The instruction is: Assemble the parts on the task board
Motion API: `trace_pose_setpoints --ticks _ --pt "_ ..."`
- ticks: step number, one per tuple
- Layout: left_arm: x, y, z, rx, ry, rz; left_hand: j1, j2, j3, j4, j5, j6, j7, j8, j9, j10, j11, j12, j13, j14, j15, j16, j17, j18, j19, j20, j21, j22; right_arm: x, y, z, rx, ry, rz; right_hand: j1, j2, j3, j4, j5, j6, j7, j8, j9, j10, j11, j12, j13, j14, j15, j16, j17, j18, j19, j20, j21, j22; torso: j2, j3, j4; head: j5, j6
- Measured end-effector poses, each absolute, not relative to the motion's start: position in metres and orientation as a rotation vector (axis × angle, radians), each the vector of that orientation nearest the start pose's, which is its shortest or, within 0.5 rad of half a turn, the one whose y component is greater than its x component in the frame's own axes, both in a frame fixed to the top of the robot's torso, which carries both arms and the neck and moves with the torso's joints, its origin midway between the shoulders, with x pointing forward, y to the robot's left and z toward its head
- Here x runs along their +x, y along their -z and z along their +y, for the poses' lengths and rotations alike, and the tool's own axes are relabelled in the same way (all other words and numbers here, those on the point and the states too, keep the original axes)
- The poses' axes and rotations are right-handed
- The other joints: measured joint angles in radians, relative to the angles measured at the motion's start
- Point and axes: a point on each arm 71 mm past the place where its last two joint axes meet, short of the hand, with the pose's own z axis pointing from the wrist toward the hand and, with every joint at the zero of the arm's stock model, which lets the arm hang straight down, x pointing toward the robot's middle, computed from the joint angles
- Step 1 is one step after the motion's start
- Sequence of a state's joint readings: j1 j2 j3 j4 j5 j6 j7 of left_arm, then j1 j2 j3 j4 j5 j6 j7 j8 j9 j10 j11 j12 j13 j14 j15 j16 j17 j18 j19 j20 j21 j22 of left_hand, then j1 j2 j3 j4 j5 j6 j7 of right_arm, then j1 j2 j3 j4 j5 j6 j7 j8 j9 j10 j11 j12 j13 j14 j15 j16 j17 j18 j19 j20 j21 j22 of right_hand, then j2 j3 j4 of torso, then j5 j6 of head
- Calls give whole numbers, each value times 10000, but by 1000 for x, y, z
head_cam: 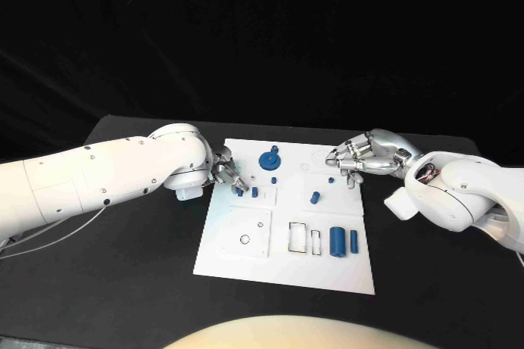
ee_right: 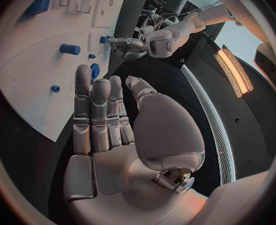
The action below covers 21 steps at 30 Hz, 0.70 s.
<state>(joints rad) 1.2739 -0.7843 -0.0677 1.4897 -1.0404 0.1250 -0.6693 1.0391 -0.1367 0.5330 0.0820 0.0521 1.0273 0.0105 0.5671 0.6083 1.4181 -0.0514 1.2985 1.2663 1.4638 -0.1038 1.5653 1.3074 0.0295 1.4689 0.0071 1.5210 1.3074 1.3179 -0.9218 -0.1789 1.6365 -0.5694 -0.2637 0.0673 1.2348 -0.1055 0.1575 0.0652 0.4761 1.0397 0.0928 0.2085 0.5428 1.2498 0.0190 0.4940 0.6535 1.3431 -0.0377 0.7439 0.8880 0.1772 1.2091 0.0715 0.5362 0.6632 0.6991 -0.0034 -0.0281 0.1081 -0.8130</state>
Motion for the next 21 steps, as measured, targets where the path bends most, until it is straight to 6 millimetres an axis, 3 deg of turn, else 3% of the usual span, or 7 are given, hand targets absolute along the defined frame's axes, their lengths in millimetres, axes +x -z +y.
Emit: trace_pose_setpoints --ticks 21 --pt "491 207 210 -2462 2418 23343 -39 40 -631 268 0 73 -1 0 -90 -1 0 61 79 34 -34 0 -1 6 -37 -36 0 0 463 179 -208 5507 -11685 18518 0 0 0 0 0 0 0 0 -3 0 0 0 -2 0 0 0 0 0 0 0 0 -2 0 -1 3 -12 -31"
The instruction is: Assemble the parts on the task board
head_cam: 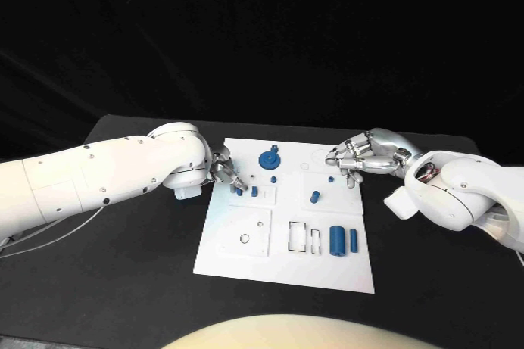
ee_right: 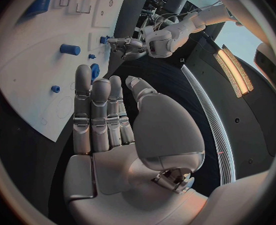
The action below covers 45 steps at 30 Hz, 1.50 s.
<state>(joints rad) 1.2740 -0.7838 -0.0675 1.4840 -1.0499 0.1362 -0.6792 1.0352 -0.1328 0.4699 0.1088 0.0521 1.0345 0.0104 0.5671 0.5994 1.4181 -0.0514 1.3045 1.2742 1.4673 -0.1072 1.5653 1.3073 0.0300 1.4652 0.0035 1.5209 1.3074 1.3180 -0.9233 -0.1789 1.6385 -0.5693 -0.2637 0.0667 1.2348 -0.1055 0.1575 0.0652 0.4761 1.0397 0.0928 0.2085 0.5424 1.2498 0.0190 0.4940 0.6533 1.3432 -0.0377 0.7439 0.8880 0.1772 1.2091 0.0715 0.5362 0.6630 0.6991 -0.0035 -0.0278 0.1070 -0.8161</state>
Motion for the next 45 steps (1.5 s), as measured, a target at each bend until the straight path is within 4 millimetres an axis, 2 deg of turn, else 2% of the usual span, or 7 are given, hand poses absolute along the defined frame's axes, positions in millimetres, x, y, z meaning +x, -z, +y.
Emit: trace_pose_setpoints --ticks 11,14,19,26,36,43,45 --pt "491 207 210 -2410 2333 23377 -39 39 -453 200 0 72 -2 0 -59 0 0 0 41 0 0 0 0 2 0 0 40 0 463 179 -208 5505 -11690 18518 0 0 0 0 0 0 0 0 -1 0 0 0 -2 0 0 0 0 0 0 0 0 -1 1 1 5 -9 -23" --pt "491 207 210 -2411 2309 23379 -103 -25 -678 288 0 72 -2 0 -82 36 37 0 46 0 0 0 0 2 0 0 40 -1 463 179 -208 5506 -11686 18516 0 0 0 0 0 0 0 0 -2 0 0 0 -2 0 0 0 0 0 0 0 0 -1 1 1 -1 -7 -25" --pt "491 207 211 -2416 2281 23377 -201 -122 -1251 479 0 106 33 0 -117 36 37 0 57 0 0 0 0 2 0 0 40 -1 463 179 -208 5507 -11681 18512 0 0 0 0 0 0 0 0 -2 0 0 0 -2 0 0 0 0 0 0 0 0 -2 1 1 -1 7 -33" --pt "491 207 212 -2465 2266 23335 -201 -122 -2171 819 0 127 12 1 -180 60 12 47 100 -1 1 0 -1 3 0 0 39 0 463 179 -208 5509 -11676 18507 0 0 0 0 0 0 0 0 6 0 0 0 -3 0 0 0 0 1 0 0 0 -3 -1 1 -4 12 -39" --pt "492 206 214 -2699 2331 23107 -105 53 -3157 1335 0 141 -2 0 -243 59 13 47 116 -1 1 0 6 3 0 0 39 -1 463 179 -208 5509 -11669 18505 0 0 0 0 0 0 0 0 5 0 0 0 -3 0 0 0 0 0 0 0 0 -3 -1 -4 -1 -5 -10" --pt "492 202 218 -3164 2751 22689 57 214 -3772 1729 -1 -136 128 -65 -292 -250 78 -486 -428 -3 3 0 7 3 0 1 -112 -1 464 179 -209 5513 -11655 18503 0 0 0 0 0 0 0 0 4 0 0 0 -4 0 0 0 0 0 0 0 0 5 -1 -5 -4 -30 5" --pt "492 200 220 -3417 3070 22414 167 324 -4015 1779 0 -428 235 -170 -330 -797 178 -1228 -1175 -16 132 0 7 4 0 0 -435 -1 464 180 -209 5520 -11642 18501 0 0 0 0 0 0 0 0 4 0 0 0 -4 0 0 0 0 0 0 0 0 5 -1 -9 -5 -48 20"
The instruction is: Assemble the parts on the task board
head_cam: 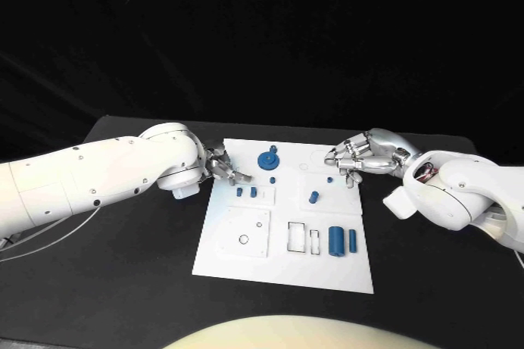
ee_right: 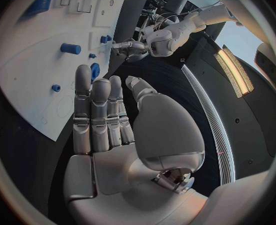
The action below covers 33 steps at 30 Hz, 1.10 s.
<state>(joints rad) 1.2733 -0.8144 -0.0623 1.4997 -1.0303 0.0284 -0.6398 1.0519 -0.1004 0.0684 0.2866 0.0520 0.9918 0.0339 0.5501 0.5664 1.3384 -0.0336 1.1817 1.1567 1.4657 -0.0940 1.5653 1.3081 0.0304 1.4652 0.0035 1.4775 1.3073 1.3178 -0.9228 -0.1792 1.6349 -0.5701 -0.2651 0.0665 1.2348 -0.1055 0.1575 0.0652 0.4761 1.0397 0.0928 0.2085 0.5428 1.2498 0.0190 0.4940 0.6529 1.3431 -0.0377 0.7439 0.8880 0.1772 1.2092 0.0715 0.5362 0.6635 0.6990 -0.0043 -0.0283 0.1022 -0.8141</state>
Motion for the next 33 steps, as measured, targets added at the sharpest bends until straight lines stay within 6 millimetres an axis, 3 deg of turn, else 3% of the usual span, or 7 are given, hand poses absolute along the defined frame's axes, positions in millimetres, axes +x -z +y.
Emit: trace_pose_setpoints --ticks 3,5,9,12,21,23,33 --pt "494 197 219 -3765 3796 21898 316 267 -197 -44 0 -589 256 -229 -88 -1179 225 -1508 -1473 4 225 -77 -1 255 -235 109 -843 -236 464 180 -209 5532 -11627 18501 0 0 0 0 0 -4 -4 0 2 -2 -2 0 2 0 0 0 0 -1 0 0 0 2 1 1 2 -17 20" --pt "494 194 217 -3910 4382 21543 1037 333 -245 -248 0 -1289 574 -545 -238 -2566 538 -3012 -2828 2 477 -947 -1 629 -1053 318 -2079 -1602 464 180 -209 5536 -11623 18501 0 0 0 0 0 -37 -37 0 34 -35 -35 0 29 -37 -37 0 0 0 0 0 39 19 1 2 4 -31 37" --pt "495 188 209 -3951 5824 20627 2907 284 73 -1149 124 -2126 799 -1111 -607 -3686 720 -3898 -3471 -521 651 -2753 -2 1025 -2222 538 -3945 -3724 465 181 -210 5551 -11606 18485 0 0 0 0 0 -76 2 0 45 -35 -35 0 29 -61 -12 -116 -54 0 -3 -3 39 19 2 3 4 -71 84" --pt "492 186 200 -3726 6885 19796 3637 199 112 -1435 -5 -2171 887 -1449 -989 -4038 831 -4709 -4197 -898 728 -3667 -465 1025 -2327 642 -4495 -4220 465 181 -210 5564 -11572 18445 0 0 0 0 41 -91 16 0 61 -76 3 0 40 -160 -19 -286 -168 -1 -75 0 39 31 2 10 4 -136 130" --pt "485 187 180 -1568 8109 17624 3728 -354 -750 -1348 -5 -1563 770 -2088 -1784 -4063 821 -5909 -5591 -935 692 -4378 -1133 1024 -1347 646 -3629 -3092 465 180 -212 5576 -11499 18325 39 39 0 0 41 -124 49 0 60 -118 -10 0 40 -179 1 -449 -312 -1 -74 0 39 31 7 10 -8 -288 249" --pt "484 188 175 -922 8052 17369 3771 -310 -940 -1327 -4 -1496 727 -2294 -1974 -4104 790 -6169 -5872 -726 700 -4150 -1018 857 -1109 628 -3228 -2614 465 180 -212 5581 -11491 18313 39 39 0 0 41 -124 49 0 60 -118 -10 0 39 -179 1 -449 -312 -1 -74 0 39 30 8 10 -8 -312 265" --pt "480 195 155 1569 7316 16878 4315 -109 -1422 -1220 -3 -1062 519 -2799 -2489 -4676 825 -7176 -6856 -169 474 -3213 -594 706 -818 428 -2456 -1692 465 180 -212 5696 -11539 18304 39 39 27 27 40 -159 14 0 72 -119 -10 0 38 -251 1 -447 -330 -1 -74 0 39 40 14 10 -12 -368 275"
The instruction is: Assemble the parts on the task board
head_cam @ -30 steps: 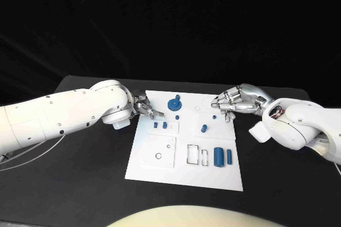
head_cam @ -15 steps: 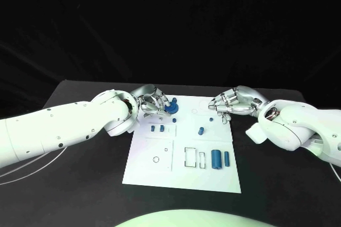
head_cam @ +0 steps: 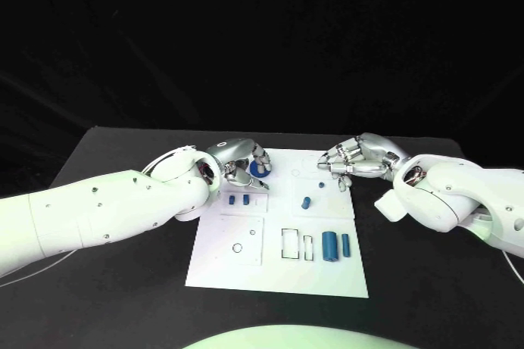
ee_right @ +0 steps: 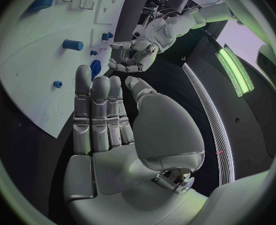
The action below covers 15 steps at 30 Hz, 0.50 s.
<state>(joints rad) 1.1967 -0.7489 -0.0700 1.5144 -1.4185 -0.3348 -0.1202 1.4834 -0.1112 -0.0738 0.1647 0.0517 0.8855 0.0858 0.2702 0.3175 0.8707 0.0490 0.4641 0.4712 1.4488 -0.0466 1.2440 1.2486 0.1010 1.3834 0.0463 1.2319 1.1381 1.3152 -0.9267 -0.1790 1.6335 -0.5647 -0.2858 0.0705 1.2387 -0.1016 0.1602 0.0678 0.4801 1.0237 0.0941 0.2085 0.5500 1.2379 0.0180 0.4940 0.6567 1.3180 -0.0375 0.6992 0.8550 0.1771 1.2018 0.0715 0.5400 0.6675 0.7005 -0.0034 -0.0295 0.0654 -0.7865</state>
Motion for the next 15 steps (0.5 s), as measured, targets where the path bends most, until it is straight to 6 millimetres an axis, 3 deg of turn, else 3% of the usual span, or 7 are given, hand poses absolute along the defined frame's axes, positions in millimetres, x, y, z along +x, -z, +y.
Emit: trace_pose_setpoints --ticks 7,13,15 --pt "482 200 145 2634 6672 16902 440 329 269 -52 1 511 -19 -298 -276 197 -39 -705 -751 135 -47 464 262 -4 255 -78 425 496 464 180 -212 5742 -11583 18307 0 0 0 0 0 0 0 0 -1 0 0 0 -1 0 0 0 0 0 0 0 0 -1 -1 0 4 -17 -5" --pt "487 203 140 3025 6308 16972 639 349 861 147 1 872 50 -588 -531 778 35 -1247 -1360 155 -27 572 208 -2 360 -32 574 683 464 180 -211 5743 -11606 18306 0 0 0 0 0 1 0 0 -1 0 0 0 -2 0 0 1 0 0 1 0 0 -2 -2 0 5 -35 -5" --pt "487 204 139 3109 6212 16996 703 284 1087 263 1 989 68 -691 -621 990 44 -1432 -1564 192 34 572 192 -113 392 0 642 753 464 180 -211 5739 -11616 18307 0 0 0 0 0 0 0 0 -1 0 0 0 -2 0 0 1 0 0 1 0 0 -2 -2 0 0 -43 -4"
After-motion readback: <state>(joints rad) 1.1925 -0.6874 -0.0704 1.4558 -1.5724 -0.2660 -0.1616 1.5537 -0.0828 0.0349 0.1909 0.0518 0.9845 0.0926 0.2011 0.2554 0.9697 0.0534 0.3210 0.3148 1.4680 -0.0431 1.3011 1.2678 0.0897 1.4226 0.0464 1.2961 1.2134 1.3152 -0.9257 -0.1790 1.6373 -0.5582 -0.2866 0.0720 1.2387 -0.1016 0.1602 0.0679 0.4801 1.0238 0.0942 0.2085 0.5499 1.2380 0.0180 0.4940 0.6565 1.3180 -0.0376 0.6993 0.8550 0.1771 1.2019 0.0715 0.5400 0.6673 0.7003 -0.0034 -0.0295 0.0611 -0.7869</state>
